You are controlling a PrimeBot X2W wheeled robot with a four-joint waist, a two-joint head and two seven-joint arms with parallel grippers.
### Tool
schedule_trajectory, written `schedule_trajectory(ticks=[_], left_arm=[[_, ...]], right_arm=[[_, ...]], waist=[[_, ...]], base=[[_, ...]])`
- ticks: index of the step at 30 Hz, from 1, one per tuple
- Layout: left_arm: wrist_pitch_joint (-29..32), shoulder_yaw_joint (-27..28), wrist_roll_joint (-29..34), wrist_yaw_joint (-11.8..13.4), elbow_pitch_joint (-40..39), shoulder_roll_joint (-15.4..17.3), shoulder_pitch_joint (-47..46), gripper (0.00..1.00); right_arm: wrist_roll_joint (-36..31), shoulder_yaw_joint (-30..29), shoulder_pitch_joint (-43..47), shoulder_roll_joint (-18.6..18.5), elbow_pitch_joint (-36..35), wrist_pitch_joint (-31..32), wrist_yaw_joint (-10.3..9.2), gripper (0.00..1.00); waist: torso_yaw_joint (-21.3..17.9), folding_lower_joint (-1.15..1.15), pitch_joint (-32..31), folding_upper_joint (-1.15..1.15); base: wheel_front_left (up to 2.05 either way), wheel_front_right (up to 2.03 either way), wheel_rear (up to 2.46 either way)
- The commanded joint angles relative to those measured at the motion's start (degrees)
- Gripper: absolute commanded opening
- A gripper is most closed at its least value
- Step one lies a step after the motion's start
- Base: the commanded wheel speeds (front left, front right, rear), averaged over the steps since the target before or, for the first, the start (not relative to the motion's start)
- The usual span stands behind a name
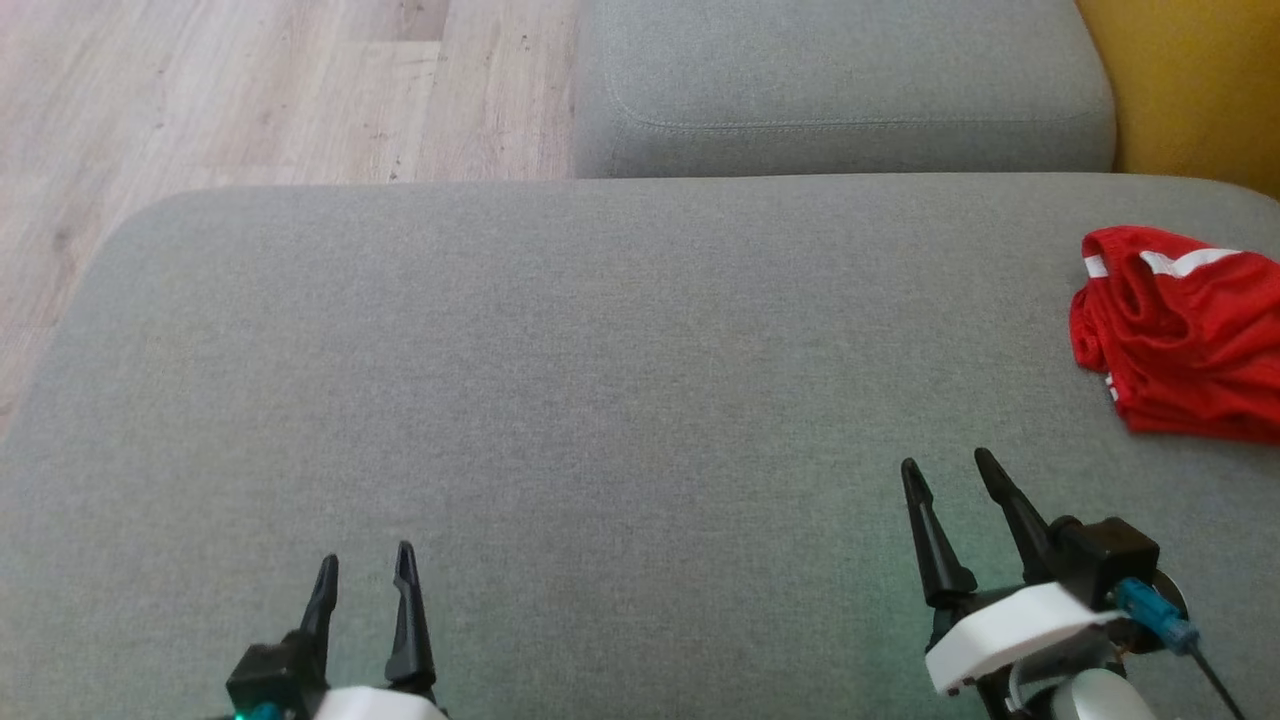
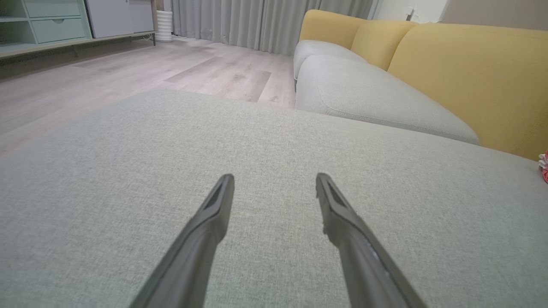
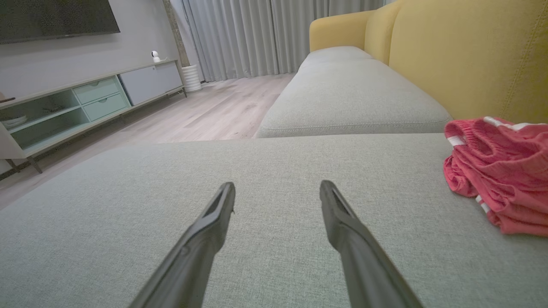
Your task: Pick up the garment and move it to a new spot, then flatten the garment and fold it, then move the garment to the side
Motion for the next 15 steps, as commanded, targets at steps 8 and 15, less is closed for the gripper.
schedule_trajectory(ticks=[8, 15], left_arm=[[-0.03, 1.39, -0.51, -0.15, -1.82, 0.64, -0.74, 1.0], [0.11, -0.21, -0.61, -0.49, 2.76, -0.71, 1.35, 0.0]], right_arm=[[0.18, 0.86, -0.54, -0.07, -1.81, 0.05, 0.2, 1.0], [0.22, -0.1, 1.12, 0.05, 3.28, 0.0, 0.0, 0.0]], waist=[[0.19, 0.0, -0.36, 0.0], [0.19, 0.0, -0.44, 0.0]], base=[[0.0, 0.0, 0.0], [0.0, 0.0, 0.0]])
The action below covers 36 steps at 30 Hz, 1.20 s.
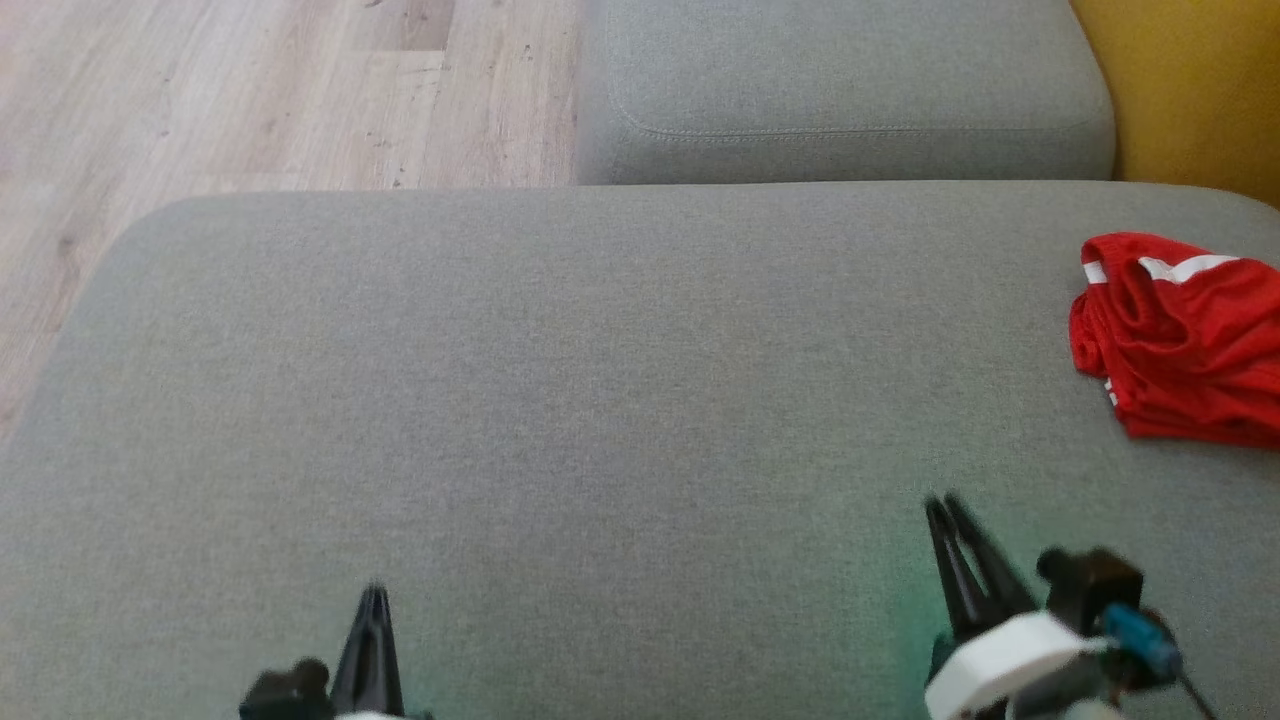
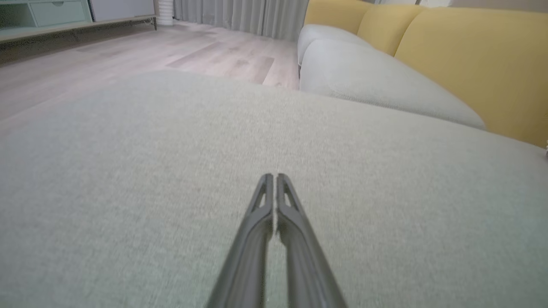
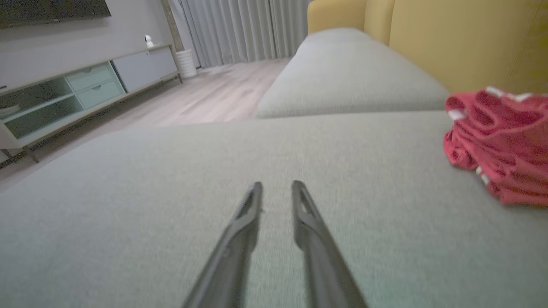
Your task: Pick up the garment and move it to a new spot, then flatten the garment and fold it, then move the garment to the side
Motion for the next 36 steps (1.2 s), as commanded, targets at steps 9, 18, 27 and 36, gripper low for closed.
schedule_trajectory(ticks=[9, 18, 27, 36], left_arm=[[1.13, 1.93, -4.13, -1.38, -0.59, -0.44, -0.88, 0.0], [2.39, 4.05, -8.58, -2.97, -0.5, -1.04, -1.71, 0.0], [3.67, 6.19, -12.98, -4.54, -0.43, -1.66, -2.53, 0.0], [4.95, 8.35, -17.39, -6.1, -0.51, -2.3, -3.32, 0.0]], right_arm=[[5.87, -0.49, -0.82, -0.32, -0.8, 0.47, 0.01, 0.0], [12.16, -1.08, -1.53, -0.62, -0.84, 1.06, 0.03, 0.0], [18.35, -1.73, -2.19, -0.86, -0.94, 1.71, 0.04, 0.0], [24.5, -2.45, -2.83, -1.05, -1.05, 2.41, 0.06, 0.0]], waist=[[-0.27, 0.0, 0.17, 0.0], [-0.57, 0.0, 0.34, 0.0], [-0.87, 0.0, 0.52, 0.0], [-1.17, 0.0, 0.7, 0.0]], base=[[0.0, 0.0, 0.0], [0.0, 0.0, 0.0], [0.0, 0.0, 0.0], [0.0, 0.0, 0.0]])
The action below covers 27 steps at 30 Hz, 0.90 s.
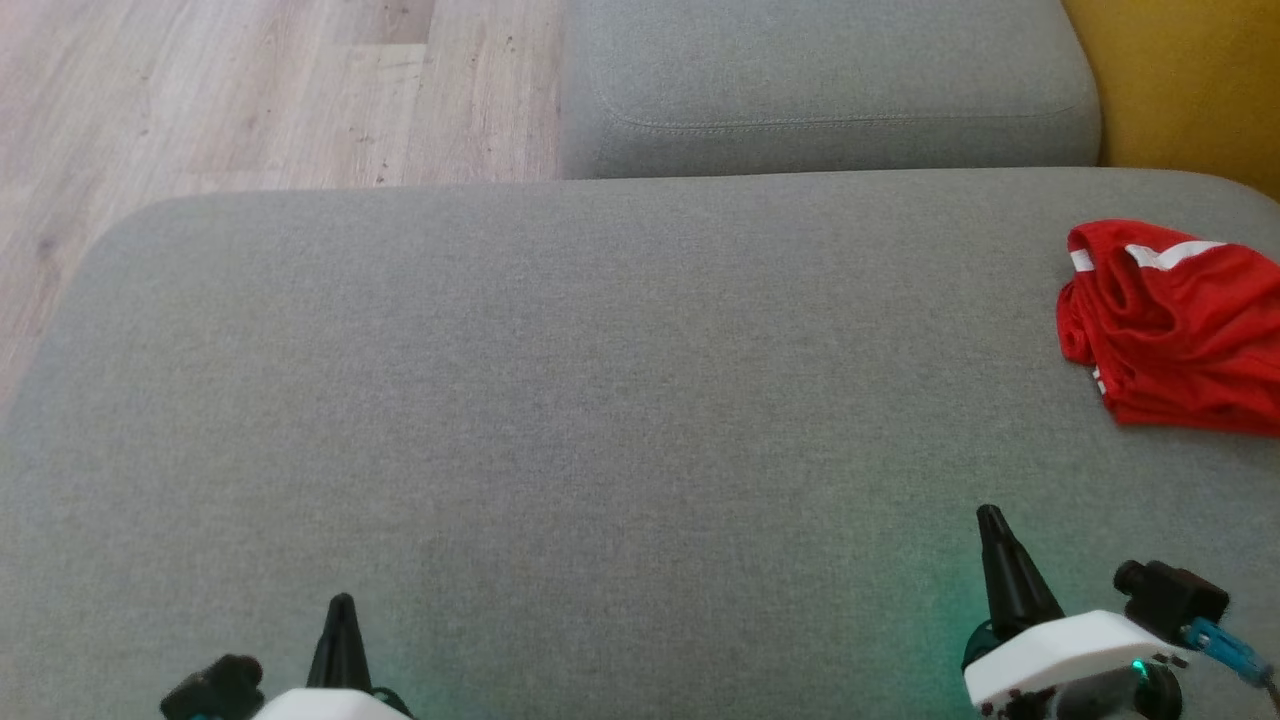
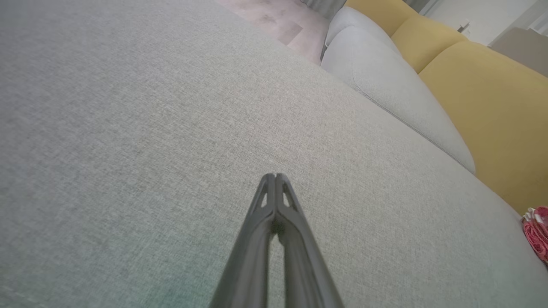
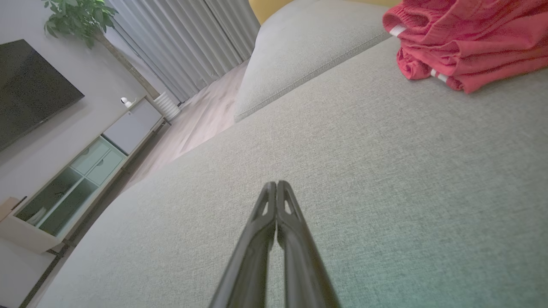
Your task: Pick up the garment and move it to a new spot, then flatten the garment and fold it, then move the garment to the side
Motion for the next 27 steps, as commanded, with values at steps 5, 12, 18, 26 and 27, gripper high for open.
schedule_trajectory(ticks=[5, 12, 18, 26, 27], left_arm=[[0.92, 3.06, -3.33, -1.31, -1.68, -0.32, -3.55, 0.0], [1.79, 4.51, -6.25, -2.35, -1.75, -0.76, -4.06, 0.0], [2.66, 5.98, -9.17, -3.38, -1.8, -1.2, -4.57, 0.0], [3.84, 7.93, -13.03, -4.76, -1.86, -1.8, -5.25, 0.0], [3.98, 8.18, -13.52, -4.93, -1.87, -1.87, -5.34, 0.0]], right_arm=[[4.73, -0.65, -3.8, -1.07, -2.26, 0.47, 0.08, 0.0], [8.79, -1.18, -4.24, -1.16, -2.33, 0.98, 0.08, 0.0], [12.83, -1.74, -4.67, -1.23, -2.4, 1.5, 0.09, 0.0], [18.18, -2.5, -5.25, -1.31, -2.48, 2.22, 0.11, 0.0], [18.85, -2.6, -5.32, -1.32, -2.49, 2.31, 0.11, 0.0]], waist=[[-0.18, 0.0, 0.11, 0.0], [-0.38, 0.0, 0.23, 0.0], [-0.58, 0.0, 0.35, 0.0], [-0.84, 0.0, 0.51, 0.0], [-0.88, 0.0, 0.53, 0.0]], base=[[0.0, 0.0, 0.0], [0.0, 0.0, 0.0], [0.0, 0.0, 0.0], [0.0, 0.0, 0.0], [0.0, 0.0, 0.0]])
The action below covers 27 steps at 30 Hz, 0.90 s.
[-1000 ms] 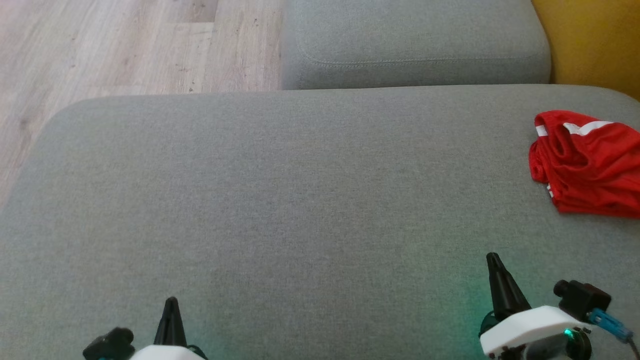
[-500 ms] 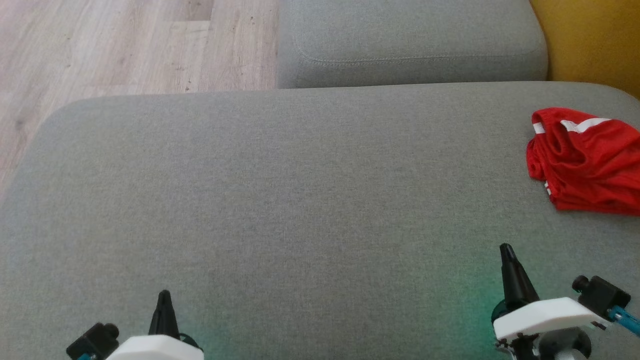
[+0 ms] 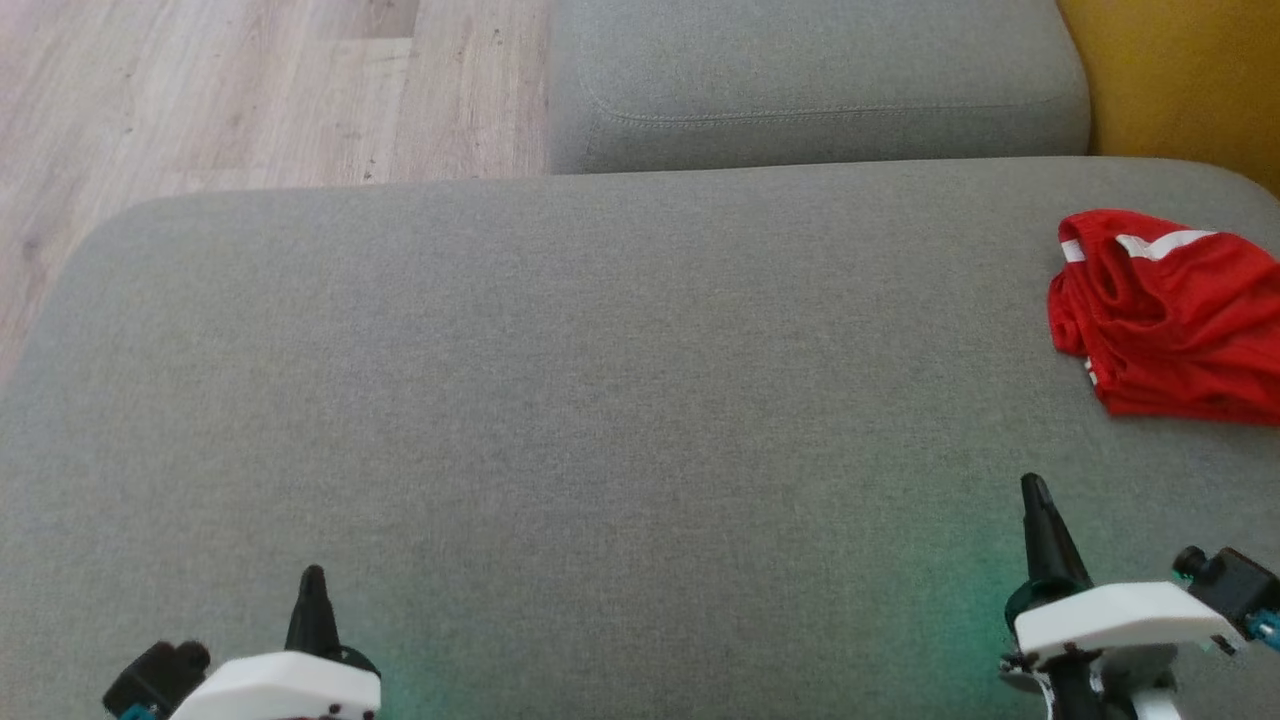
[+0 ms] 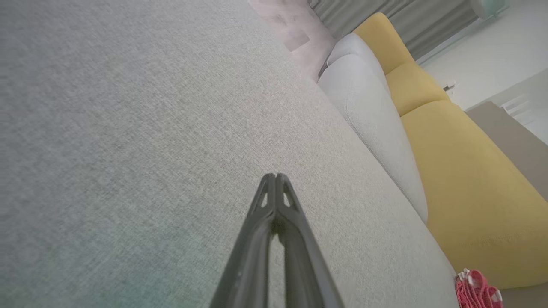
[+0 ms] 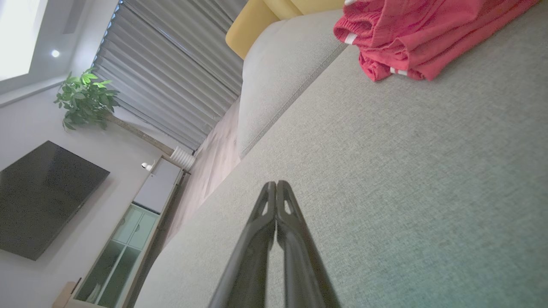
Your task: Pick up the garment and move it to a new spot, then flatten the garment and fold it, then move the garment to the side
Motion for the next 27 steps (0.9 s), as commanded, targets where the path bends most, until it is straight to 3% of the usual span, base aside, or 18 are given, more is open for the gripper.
schedule_trajectory(ticks=[1, 27], left_arm=[[0.37, 2.23, -1.43, -0.6, -1.78, -0.01, -3.08, 0.0], [4.39, 8.9, -14.46, -5.27, -1.96, -2.07, -5.41, 0.0]], right_arm=[[2.1, 0.17, -3.24, -1.17, -2.25, 0.44, 0.11, 0.0], [20.0, -2.65, -5.23, -1.27, -2.53, 3.06, 0.15, 0.0]], waist=[[-0.06, 0.0, 0.03, 0.0], [-0.95, 0.0, 0.57, 0.0]], base=[[0.0, 0.0, 0.0], [0.0, 0.0, 0.0]])
